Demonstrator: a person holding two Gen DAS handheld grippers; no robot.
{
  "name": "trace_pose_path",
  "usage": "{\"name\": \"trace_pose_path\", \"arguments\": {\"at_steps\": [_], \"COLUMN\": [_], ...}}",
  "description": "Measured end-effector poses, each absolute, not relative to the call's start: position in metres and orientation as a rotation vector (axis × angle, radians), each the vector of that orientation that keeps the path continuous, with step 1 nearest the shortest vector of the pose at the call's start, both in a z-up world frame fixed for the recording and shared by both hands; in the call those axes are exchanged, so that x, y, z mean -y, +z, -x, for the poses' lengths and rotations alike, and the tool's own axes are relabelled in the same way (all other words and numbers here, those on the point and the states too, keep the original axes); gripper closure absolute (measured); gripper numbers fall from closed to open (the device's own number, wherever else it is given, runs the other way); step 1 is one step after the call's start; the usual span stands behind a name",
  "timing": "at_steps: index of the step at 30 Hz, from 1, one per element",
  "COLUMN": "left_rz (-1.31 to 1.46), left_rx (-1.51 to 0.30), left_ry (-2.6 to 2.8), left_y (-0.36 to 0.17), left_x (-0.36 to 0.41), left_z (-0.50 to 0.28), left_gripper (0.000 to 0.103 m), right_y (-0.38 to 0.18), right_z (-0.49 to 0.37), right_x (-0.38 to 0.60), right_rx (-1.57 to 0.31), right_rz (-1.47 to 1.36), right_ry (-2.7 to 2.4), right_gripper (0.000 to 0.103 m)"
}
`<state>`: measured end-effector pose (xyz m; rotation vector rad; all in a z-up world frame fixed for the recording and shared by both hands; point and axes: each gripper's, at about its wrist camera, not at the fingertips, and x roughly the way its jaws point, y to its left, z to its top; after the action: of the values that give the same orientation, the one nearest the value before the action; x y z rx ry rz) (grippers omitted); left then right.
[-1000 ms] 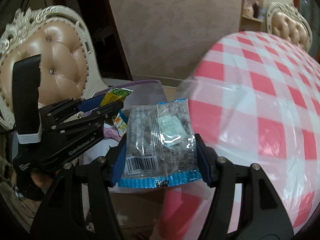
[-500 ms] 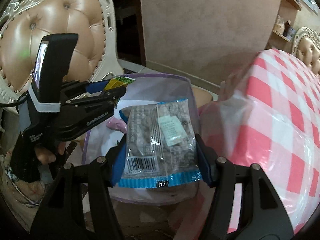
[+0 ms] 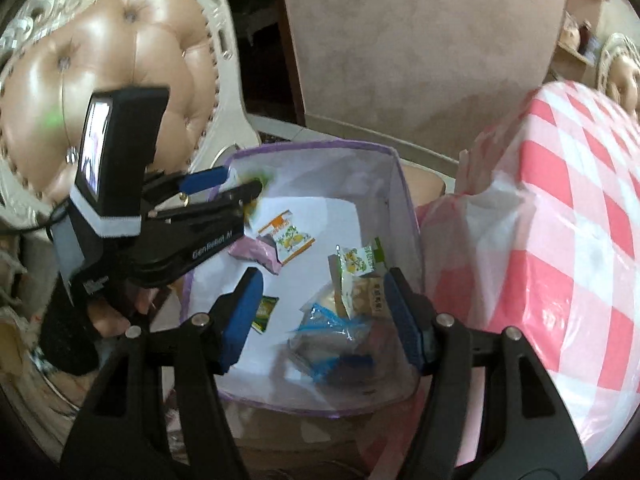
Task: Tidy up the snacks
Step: 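Open both grippers to drop the packets into the box, then move both grippers back over the remaining snacks on the table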
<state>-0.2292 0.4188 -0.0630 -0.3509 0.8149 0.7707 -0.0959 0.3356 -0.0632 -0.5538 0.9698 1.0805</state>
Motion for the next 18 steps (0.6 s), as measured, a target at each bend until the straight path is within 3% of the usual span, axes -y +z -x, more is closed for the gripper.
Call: {"name": "trace_pose_path", "arguments": {"at_steps": [2,13,18], "left_rz": [0.326,0.293,0.344], "left_rx": [-0.8,-0.798,-0.752], "left_ry": [0.794,0.802,0.658], "left_y": [-0.059,-0.038,-0.008], "left_x": [-0.417,-0.405,-0.364], "left_z": [0.23,0.222,0.201], "left_gripper": [0.027,0.026,0.026], "right_y": [-0.061,-0.036,-0.002], "right_z": [0.093,0.097,0.085], "right_x": [-0.332,-0.303,-0.249], "right_rx": [-0.979,-0.899,-0.827], "right_rz": [0.52,0.384,0.283], "right_ry": [1.084,1.156,1.117], "right_gripper": [0.035,0.034,0.034]}}
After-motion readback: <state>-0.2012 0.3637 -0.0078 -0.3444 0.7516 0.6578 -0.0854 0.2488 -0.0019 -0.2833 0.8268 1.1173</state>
